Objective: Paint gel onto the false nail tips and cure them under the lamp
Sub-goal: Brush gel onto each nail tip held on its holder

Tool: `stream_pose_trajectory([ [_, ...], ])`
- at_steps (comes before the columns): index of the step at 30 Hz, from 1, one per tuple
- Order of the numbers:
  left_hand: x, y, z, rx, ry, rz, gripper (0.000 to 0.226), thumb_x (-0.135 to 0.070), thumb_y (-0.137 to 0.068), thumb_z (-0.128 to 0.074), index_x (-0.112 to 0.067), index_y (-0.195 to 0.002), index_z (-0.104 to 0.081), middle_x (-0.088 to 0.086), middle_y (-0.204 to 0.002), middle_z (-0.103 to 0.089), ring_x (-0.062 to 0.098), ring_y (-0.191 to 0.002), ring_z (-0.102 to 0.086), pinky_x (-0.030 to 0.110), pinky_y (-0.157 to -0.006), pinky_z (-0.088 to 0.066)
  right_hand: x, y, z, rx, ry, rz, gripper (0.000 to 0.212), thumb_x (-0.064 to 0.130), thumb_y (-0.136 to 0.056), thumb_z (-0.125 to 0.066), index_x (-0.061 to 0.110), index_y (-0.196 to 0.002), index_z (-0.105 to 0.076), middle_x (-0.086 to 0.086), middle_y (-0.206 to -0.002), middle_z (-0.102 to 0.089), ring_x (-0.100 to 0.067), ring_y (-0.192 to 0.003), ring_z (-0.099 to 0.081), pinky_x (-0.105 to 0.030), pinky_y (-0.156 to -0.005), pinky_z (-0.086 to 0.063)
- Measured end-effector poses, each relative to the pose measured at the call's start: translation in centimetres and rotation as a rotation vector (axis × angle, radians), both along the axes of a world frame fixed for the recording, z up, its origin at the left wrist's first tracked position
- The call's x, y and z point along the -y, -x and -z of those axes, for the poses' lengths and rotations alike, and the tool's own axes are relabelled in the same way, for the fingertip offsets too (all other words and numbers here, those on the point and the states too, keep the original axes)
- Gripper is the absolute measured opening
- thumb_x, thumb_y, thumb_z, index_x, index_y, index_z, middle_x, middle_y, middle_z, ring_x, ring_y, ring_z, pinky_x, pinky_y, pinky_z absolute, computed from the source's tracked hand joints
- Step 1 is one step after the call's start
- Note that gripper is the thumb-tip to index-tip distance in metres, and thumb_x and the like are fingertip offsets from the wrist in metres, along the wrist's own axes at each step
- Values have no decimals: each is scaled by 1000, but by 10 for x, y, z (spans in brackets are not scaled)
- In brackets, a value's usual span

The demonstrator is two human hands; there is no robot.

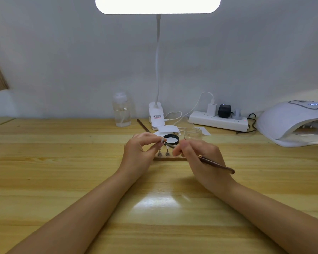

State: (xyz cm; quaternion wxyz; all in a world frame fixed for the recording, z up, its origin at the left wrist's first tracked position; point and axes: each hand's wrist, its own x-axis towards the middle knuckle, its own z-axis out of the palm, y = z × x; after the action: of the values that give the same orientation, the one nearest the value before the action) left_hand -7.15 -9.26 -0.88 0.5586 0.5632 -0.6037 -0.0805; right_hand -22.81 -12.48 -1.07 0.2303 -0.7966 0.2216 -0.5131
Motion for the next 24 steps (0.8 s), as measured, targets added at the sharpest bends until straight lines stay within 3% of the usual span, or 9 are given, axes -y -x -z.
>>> stream_pose_trajectory([
  [2, -1, 0, 0, -8, -7, -1, 21, -9, -80, -67, -26, -93, -68, -12, -81, -63, 17, -95, -55, 25, -87, -40, -1, 0, 1, 41, -46, -27, 37, 38, -93, -45, 24, -66, -65, 3, -68, -67, -8, -70, -65, -36, -68, -54],
  [3, -1, 0, -1, -11, -10, -1, 22, -9, -80, -67, -27, -92, -68, -13, -80, -63, 16, -95, -55, 23, -86, -40, -1, 0, 1, 65, -35, -26, 35, 39, -91, -42, 28, -65, -64, 2, -67, -67, -8, -69, -65, -36, -67, -54],
  [8, -2, 1, -2, -3, -23, -17, 16, -9, -79, -68, -20, -90, -72, -6, -83, -65, 17, -95, -56, 33, -90, -41, 2, -1, -1, 1, 98, 22, 27, 37, -90, -42, 27, -81, -66, 5, -76, -69, -2, -75, -61, -15, -68, -46],
  [12, -2, 1, -3, 2, -26, -23, 16, -10, -79, -68, -21, -90, -72, -5, -85, -66, 17, -96, -56, 39, -93, -41, 3, 0, 2, 60, -3, 1, 34, 40, -90, -41, 28, -68, -65, 5, -66, -68, -6, -65, -64, -34, -63, -54],
  [16, -2, 2, -3, 23, -24, -42, 15, -11, -79, -68, -19, -91, -73, -3, -86, -67, 20, -97, -56, 50, -95, -36, 3, -2, 0, 20, 137, 50, 24, 35, -91, -42, 30, -82, -64, 9, -75, -68, 1, -74, -60, -12, -66, -45],
  [20, -2, 3, -4, 5, -22, -53, 20, -11, -78, -69, -27, -90, -70, -7, -85, -66, 19, -97, -55, 51, -95, -35, 2, -1, 3, 42, 32, 12, 37, 39, -90, -40, 24, -68, -66, 8, -64, -66, -3, -63, -62, -22, -61, -50],
  [24, -3, 5, -5, -9, -25, -42, 22, -12, -77, -70, -31, -87, -67, -10, -83, -65, 17, -96, -55, 51, -96, -35, 4, 0, 2, 47, 133, 63, 34, 35, -91, -41, 22, -74, -67, 7, -69, -68, -3, -67, -62, -16, -62, -47],
])
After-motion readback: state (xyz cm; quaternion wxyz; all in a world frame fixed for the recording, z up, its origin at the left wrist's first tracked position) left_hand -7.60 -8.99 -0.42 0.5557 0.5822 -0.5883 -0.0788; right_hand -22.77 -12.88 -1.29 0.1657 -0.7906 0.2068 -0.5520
